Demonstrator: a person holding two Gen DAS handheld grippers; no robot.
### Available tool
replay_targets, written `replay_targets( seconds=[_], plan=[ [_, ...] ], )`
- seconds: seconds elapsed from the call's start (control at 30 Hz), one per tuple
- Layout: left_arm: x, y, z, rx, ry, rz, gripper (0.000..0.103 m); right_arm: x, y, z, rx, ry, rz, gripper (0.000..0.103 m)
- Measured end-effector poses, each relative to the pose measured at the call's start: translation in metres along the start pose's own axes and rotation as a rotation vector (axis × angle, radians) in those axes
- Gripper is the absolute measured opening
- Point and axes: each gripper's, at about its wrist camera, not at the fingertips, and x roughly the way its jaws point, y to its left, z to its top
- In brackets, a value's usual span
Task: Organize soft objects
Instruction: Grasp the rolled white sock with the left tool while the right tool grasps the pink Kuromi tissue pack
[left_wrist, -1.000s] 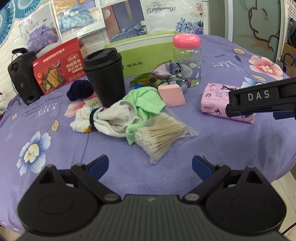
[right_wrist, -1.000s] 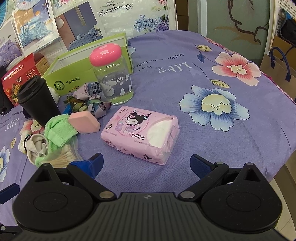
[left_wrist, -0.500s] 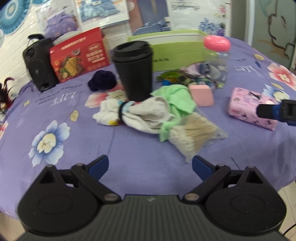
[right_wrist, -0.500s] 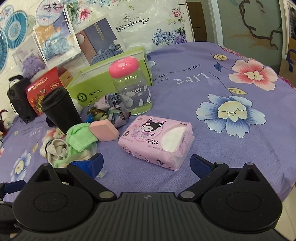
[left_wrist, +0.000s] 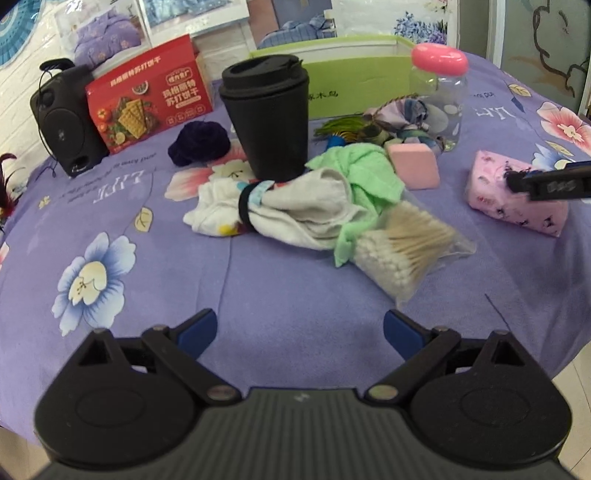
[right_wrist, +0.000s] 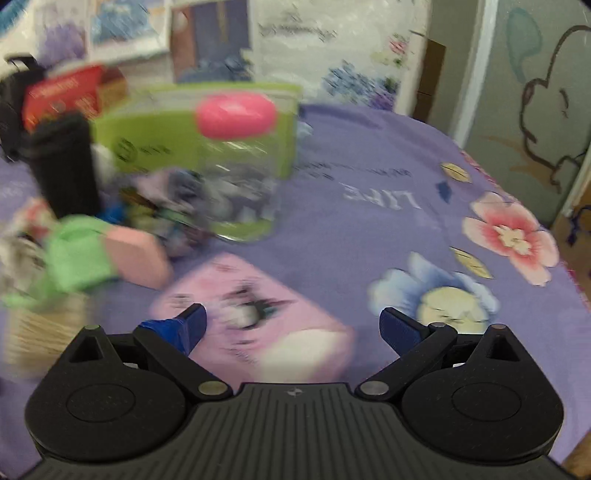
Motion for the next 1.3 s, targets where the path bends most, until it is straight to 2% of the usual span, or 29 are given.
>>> replay_targets(
  seconds=[0.07,0.1,0.17,0.23,0.3,0.37,0.43,0.5,0.53,0.67,0.73,0.8,0.87,0.97,1.1,1.23,1.3],
  plan=[
    [0.004,0.011,0.012,-0.048,-0.020,0.047,0.096,0.006,-0.033,0.004,0.111,0.004,0.061,0.087],
    [0.005,0.017,0.020,-0.081,-0.039,0.057,0.096,0.008,-0.047,0.006,0.171,0.009,0.041,0.088],
    [0.010,0.027,0.041,-0.145,-0.065,0.059,0.096,0.006,-0.068,0.008,0.270,-0.016,0.008,0.088],
    [0.021,0.028,0.061,-0.167,-0.083,0.039,0.096,0.000,-0.076,0.005,0.346,-0.050,0.054,0.088],
    [0.043,0.022,0.075,-0.147,-0.050,0.053,0.096,-0.004,-0.076,0.002,0.411,-0.059,0.097,0.088],
    [0.063,0.019,0.074,-0.127,0.017,0.061,0.096,-0.006,-0.069,0.001,0.437,-0.051,0.146,0.088],
    [0.065,0.036,0.065,-0.168,0.040,0.032,0.096,-0.008,-0.063,0.000,0.448,-0.032,0.166,0.088],
    [0.056,0.058,0.055,-0.205,0.044,0.040,0.096,-0.009,-0.058,0.000,0.436,-0.023,0.169,0.088],
    [0.051,0.067,0.050,-0.208,0.042,0.073,0.096,-0.008,-0.056,0.000,0.426,-0.018,0.165,0.088],
    [0.039,0.107,0.026,-0.178,0.091,0.291,0.096,-0.008,-0.051,0.002,0.420,-0.025,0.184,0.088],
    [0.025,0.126,0.015,-0.199,0.082,0.328,0.096,-0.010,-0.048,0.004,0.423,-0.032,0.197,0.088],
    [0.006,0.137,0.011,-0.239,0.047,0.302,0.096,-0.012,-0.045,0.005,0.421,-0.039,0.203,0.088],
    [-0.009,0.136,0.015,-0.266,0.002,0.228,0.096,-0.014,-0.043,0.006,0.425,-0.048,0.199,0.088],
    [-0.006,0.113,0.032,-0.236,-0.059,0.137,0.096,-0.013,-0.039,0.008,0.432,-0.045,0.209,0.088],
    [0.038,0.071,0.050,-0.134,-0.009,0.088,0.096,-0.018,-0.039,0.006,0.410,-0.034,0.205,0.088],
    [0.063,0.061,0.056,-0.179,0.035,-0.043,0.096,-0.031,-0.052,-0.003,0.397,-0.031,0.161,0.088],
    [0.072,0.057,0.055,-0.161,0.046,-0.032,0.096,-0.034,-0.060,-0.008,0.404,-0.025,0.140,0.088]
  ],
)
